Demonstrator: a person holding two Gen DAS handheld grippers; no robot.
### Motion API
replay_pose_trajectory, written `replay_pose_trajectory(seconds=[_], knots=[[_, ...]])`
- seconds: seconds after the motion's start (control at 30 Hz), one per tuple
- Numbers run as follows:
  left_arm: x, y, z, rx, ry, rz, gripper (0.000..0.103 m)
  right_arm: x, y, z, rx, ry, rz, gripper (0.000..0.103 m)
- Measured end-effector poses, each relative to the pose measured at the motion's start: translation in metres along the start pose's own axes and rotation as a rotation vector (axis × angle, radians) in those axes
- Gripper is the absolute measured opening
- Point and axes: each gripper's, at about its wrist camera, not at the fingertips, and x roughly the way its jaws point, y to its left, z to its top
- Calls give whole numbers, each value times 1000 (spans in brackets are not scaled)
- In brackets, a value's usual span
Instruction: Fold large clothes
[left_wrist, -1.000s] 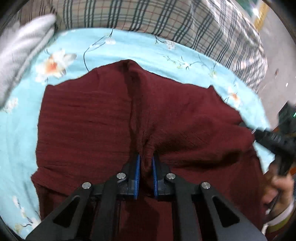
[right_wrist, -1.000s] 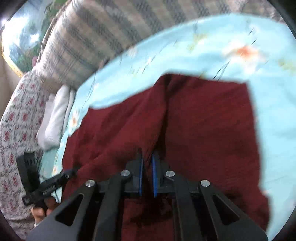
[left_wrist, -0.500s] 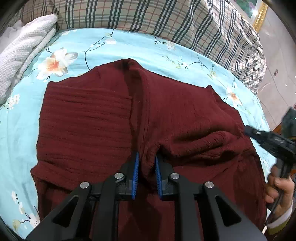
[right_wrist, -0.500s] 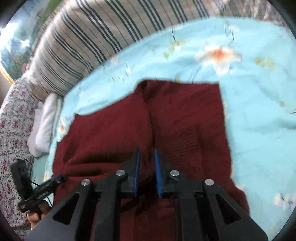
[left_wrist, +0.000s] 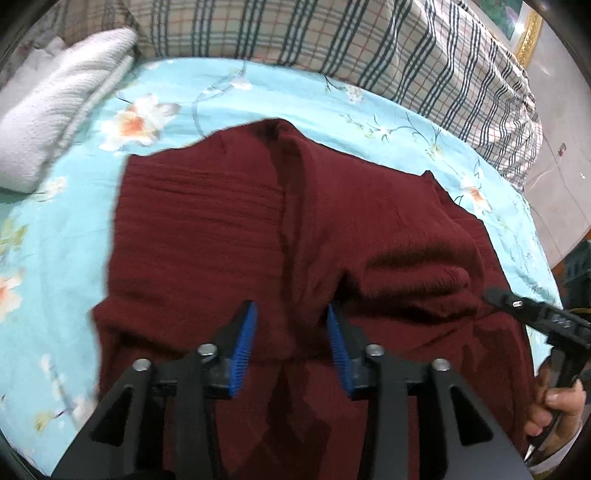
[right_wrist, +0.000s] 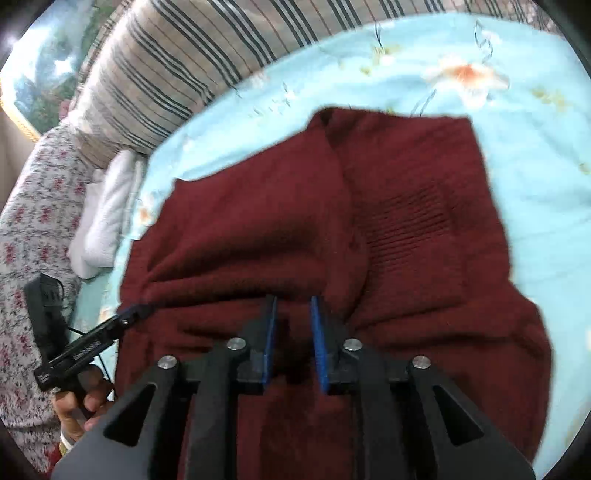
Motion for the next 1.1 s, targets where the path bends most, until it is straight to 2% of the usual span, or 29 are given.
replay_pose_trajectory(seconds=[0.03,0.1,0.2,0.4,0.53,0.67,0.8,0.93,1.03,1.1], knots=[[-12,4,-7,-6,-13,9,49,-12,1,-5,-3,-12,9,41],[-27,14,-19,-27,-21,28,74,-31,1,-16,-6,-37,14,49],[-57,36,-47,-80,-44,59,75,-58,-12,-40,14,-61,-7,49],[-95,76,-97,-147,-13,64,76,-94,-41,-81,75,-66,-79,49],[-103,90,-127,-160,37,26,76,-122,-65,-103,110,-88,-123,49],[-104,86,-150,-114,66,-40,86,-130,-89,-119,164,-59,-131,49],[-110,74,-167,-38,87,-108,87,-135,-93,-140,185,-24,-11,49],[-120,67,-188,-22,88,-208,87,-132,-83,-165,146,68,164,49],[-125,65,-200,-39,82,-292,87,-133,-75,-182,100,100,236,49],[-128,65,-206,-47,70,-326,82,-132,-72,-189,80,102,276,49]])
